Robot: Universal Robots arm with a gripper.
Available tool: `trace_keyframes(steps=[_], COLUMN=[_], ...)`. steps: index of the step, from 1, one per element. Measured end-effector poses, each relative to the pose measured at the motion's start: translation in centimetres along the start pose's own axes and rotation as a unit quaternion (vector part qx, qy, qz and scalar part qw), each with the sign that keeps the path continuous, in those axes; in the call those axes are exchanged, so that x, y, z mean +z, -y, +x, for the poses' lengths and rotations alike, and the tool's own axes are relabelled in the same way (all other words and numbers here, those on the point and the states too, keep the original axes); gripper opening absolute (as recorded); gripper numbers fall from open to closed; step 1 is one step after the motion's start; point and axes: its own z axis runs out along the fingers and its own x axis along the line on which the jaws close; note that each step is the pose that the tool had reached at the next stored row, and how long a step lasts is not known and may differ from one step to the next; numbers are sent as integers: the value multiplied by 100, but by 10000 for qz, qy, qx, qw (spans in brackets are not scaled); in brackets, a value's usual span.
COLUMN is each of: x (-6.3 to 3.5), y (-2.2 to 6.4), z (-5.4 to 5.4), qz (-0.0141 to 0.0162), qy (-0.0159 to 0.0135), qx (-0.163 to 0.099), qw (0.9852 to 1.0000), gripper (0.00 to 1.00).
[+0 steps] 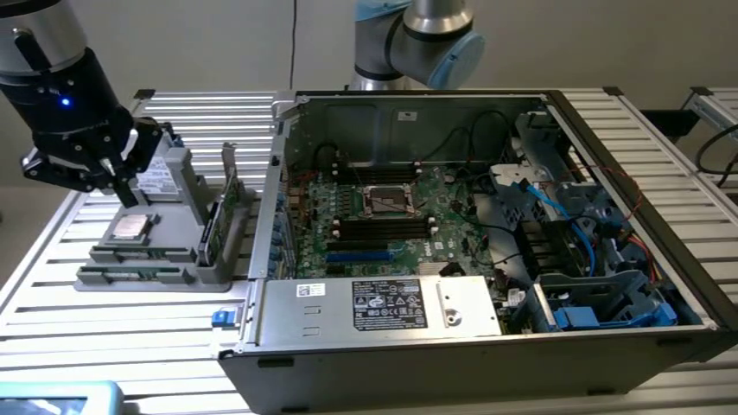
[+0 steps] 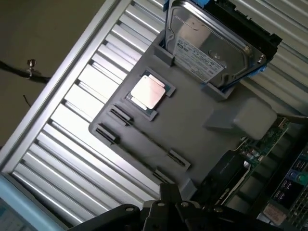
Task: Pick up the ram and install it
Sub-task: 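Pick up the ram and move it above insertion slot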
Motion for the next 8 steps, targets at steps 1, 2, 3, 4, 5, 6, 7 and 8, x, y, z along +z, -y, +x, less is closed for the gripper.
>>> trace_keyframes(steps=[1,2,3,4,5,6,7,8], x=[1,1,2,3,4,4,5,5], y=[0,0,1,1,1,1,1,1], z=[0,0,0,0,0,0,0,0], qz=[1,2,3,4,5,6,7,8], qy=[-3,-6,-9,-12,-15,-18,-20,-24], qx=[-91,-180,-273,-363,-458,-551,-640,-730], qw=[10000,9998,9996,9993,9989,9985,9979,9973], gripper=[11,11,11,11,11,11,11,11])
